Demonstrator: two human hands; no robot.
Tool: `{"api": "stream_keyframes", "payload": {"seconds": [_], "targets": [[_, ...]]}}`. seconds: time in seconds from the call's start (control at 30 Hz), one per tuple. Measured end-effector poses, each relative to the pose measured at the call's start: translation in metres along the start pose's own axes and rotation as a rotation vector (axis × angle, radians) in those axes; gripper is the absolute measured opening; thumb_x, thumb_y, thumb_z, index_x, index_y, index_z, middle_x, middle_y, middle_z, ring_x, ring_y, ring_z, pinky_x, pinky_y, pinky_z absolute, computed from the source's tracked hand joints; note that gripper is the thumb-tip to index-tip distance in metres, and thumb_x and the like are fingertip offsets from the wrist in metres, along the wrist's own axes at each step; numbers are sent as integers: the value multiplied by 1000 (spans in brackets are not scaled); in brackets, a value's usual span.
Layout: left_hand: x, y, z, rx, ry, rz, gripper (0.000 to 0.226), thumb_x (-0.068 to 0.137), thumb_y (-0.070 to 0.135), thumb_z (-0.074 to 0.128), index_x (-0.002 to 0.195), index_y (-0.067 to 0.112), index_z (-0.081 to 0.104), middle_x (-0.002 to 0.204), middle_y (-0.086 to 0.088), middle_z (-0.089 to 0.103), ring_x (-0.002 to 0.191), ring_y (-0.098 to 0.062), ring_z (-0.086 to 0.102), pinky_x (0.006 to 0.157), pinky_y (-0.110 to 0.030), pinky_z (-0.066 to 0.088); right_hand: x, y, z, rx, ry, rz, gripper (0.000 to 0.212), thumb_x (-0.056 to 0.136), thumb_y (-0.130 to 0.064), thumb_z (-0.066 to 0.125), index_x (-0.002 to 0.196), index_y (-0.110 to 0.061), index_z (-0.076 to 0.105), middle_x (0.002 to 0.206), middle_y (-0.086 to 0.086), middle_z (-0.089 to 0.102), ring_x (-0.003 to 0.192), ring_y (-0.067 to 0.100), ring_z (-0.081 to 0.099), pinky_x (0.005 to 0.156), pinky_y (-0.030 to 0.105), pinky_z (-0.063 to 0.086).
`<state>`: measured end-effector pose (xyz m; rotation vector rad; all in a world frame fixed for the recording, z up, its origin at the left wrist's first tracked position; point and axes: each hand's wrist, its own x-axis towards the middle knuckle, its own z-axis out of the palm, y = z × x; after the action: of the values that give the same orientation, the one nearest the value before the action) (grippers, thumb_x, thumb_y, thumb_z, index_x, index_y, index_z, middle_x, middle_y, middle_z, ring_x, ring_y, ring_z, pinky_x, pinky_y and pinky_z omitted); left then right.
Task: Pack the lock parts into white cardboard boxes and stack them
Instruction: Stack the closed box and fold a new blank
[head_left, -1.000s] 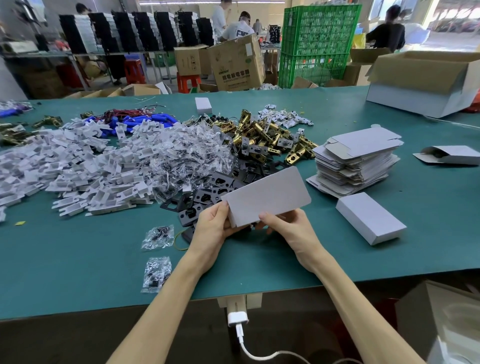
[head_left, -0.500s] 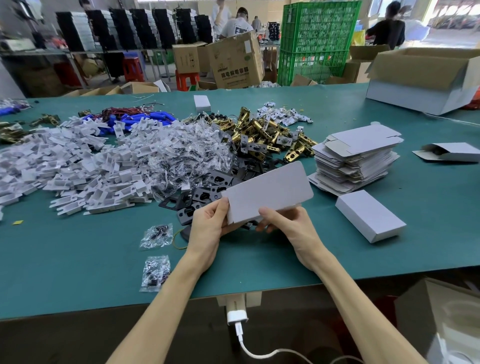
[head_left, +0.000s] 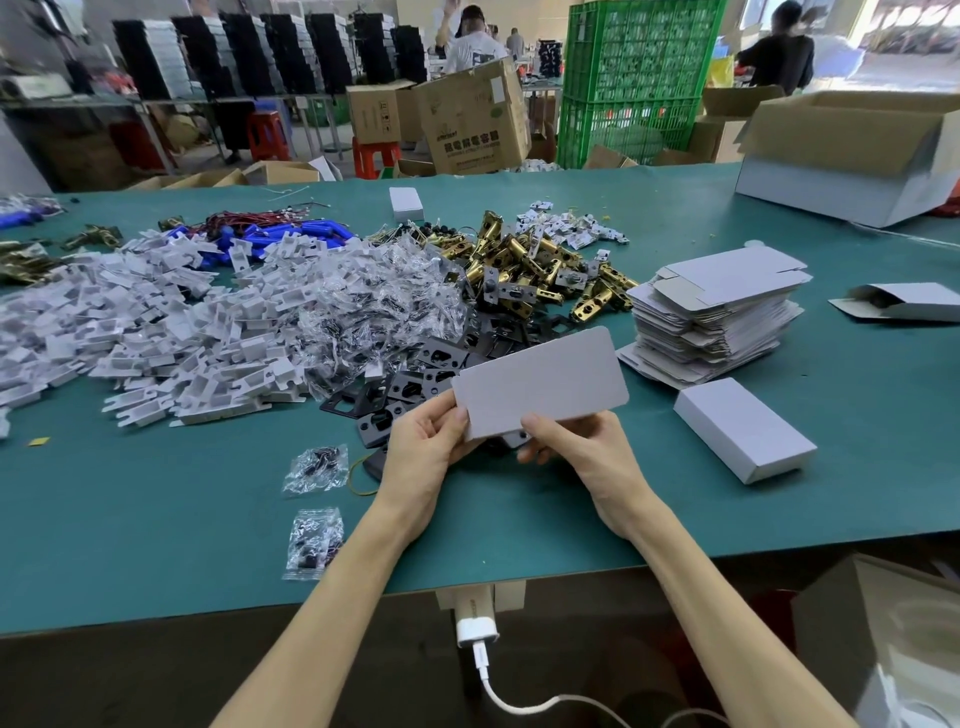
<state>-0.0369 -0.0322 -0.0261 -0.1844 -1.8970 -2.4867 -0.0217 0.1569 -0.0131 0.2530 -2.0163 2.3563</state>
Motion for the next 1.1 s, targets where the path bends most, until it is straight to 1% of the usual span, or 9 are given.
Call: {"api": "stream_keyframes", "payload": {"seconds": [0.23, 0.33, 0.43, 0.6, 0.7, 0.8, 0.93, 1.07, 1.1], "targets": [[2, 0, -1, -45, 48, -8, 29, 105, 3, 54, 131, 9, 67, 115, -10, 78, 108, -22, 75, 90, -29, 61, -1, -1, 3, -47, -21, -55, 4, 90, -14, 77, 93, -13, 76, 83, 10, 76, 73, 23, 72, 66, 30, 52], [2, 0, 0, -49, 35, -10, 27, 104, 4, 56, 127, 9, 68, 113, -11, 79, 107, -22, 75, 88, -27, 60, -4, -4, 7, 23, 91, -151, 32, 83, -5, 82, 102, -27, 69, 94, 5, 78, 82, 20, 75, 69, 24, 56], [2, -1, 0, -58, 34, -11, 25, 103, 4, 58, 124, 10, 70, 112, -12, 79, 106, -22, 75, 88, -28, 61, -4, -4, 7, 4, 180, -145, 49, 78, -6, 86, 116, -9, 54, 98, 10, 76, 83, 28, 76, 69, 28, 57], [2, -2, -2, -77, 95, -18, 25, 101, 3, 61, 124, 2, 69, 105, -13, 80, 99, -20, 77, 84, -28, 62, -4, -5, 8, -84, 86, -177, 29, 85, -4, 81, 108, -1, 64, 94, 13, 77, 78, 30, 75, 69, 28, 57], [1, -2, 0, -66, 94, -11, 21, 101, 4, 61, 120, 5, 70, 105, -13, 80, 100, -21, 77, 85, -30, 62, -3, -2, 8, -122, 168, -182, 55, 81, -4, 84, 125, -3, 51, 109, 11, 72, 85, 29, 75, 75, 35, 60], [1, -1, 0, -58, 103, -14, 22, 101, 5, 62, 122, 6, 70, 107, -14, 79, 103, -23, 76, 90, -33, 62, -5, -1, 5, -125, 258, -148, 78, 78, -13, 88, 136, -13, 36, 115, -5, 68, 94, 17, 73, 80, 33, 61], [0, 0, 1, -56, 116, -15, 24, 99, 4, 65, 122, 5, 70, 105, -14, 80, 101, -22, 76, 89, -33, 62, -5, 1, 2, -196, 274, -183, 62, 80, -23, 87, 127, -27, 47, 112, -13, 69, 99, 12, 72, 85, 30, 59], [1, 0, 1, -60, 157, -18, 24, 98, 4, 66, 121, 4, 71, 106, -14, 80, 98, -22, 76, 89, -35, 63, -6, -2, 6, -84, 295, -174, 17, 93, -35, 68, 109, -29, 68, 98, 1, 77, 82, 25, 74, 63, 37, 57], [1, -1, 0, -57, 171, -19, 24, 98, 4, 66, 122, 4, 71, 106, -14, 79, 100, -23, 76, 90, -36, 63, -6, -3, 6, -54, 301, -187, 18, 97, -38, 60, 101, -29, 75, 93, 4, 78, 76, 25, 73, 59, 36, 57]]}}
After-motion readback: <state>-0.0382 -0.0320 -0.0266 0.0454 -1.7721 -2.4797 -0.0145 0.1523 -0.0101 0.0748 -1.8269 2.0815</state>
